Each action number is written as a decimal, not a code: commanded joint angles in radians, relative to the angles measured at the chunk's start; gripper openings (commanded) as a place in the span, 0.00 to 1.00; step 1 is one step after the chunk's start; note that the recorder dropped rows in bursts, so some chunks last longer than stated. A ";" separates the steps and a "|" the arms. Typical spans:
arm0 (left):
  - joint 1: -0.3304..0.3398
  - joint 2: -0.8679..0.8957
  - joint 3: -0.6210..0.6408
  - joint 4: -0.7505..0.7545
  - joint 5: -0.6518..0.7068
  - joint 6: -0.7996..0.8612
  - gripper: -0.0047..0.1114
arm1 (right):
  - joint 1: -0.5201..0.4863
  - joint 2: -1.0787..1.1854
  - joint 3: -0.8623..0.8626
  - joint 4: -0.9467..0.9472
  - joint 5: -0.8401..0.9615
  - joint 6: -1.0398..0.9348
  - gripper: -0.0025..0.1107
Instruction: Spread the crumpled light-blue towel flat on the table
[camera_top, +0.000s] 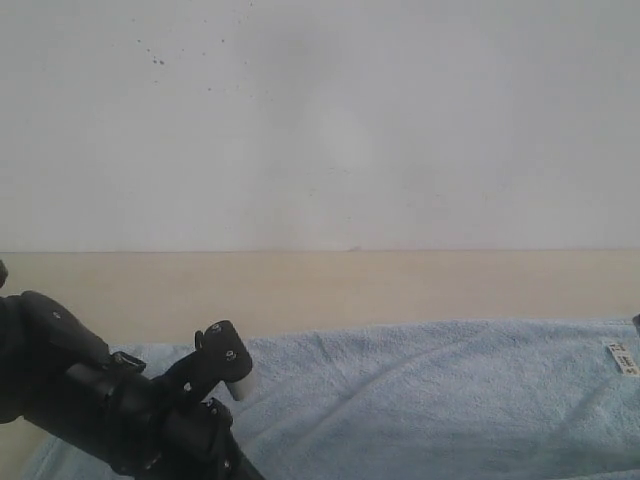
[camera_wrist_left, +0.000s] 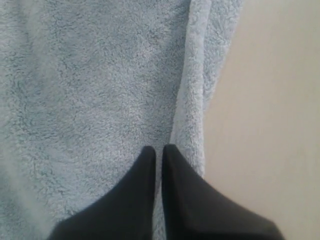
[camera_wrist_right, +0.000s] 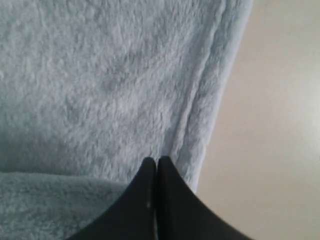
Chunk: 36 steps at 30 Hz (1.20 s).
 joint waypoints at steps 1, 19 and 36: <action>-0.003 0.001 0.001 0.010 -0.047 0.075 0.08 | -0.004 -0.037 0.050 0.117 0.300 0.008 0.02; -0.003 0.001 0.001 0.010 -0.134 0.067 0.08 | -0.004 -0.157 0.129 0.649 -0.057 -0.305 0.02; -0.003 0.001 0.001 0.010 -0.075 0.094 0.08 | 0.079 -0.247 0.263 0.714 0.144 -0.327 0.02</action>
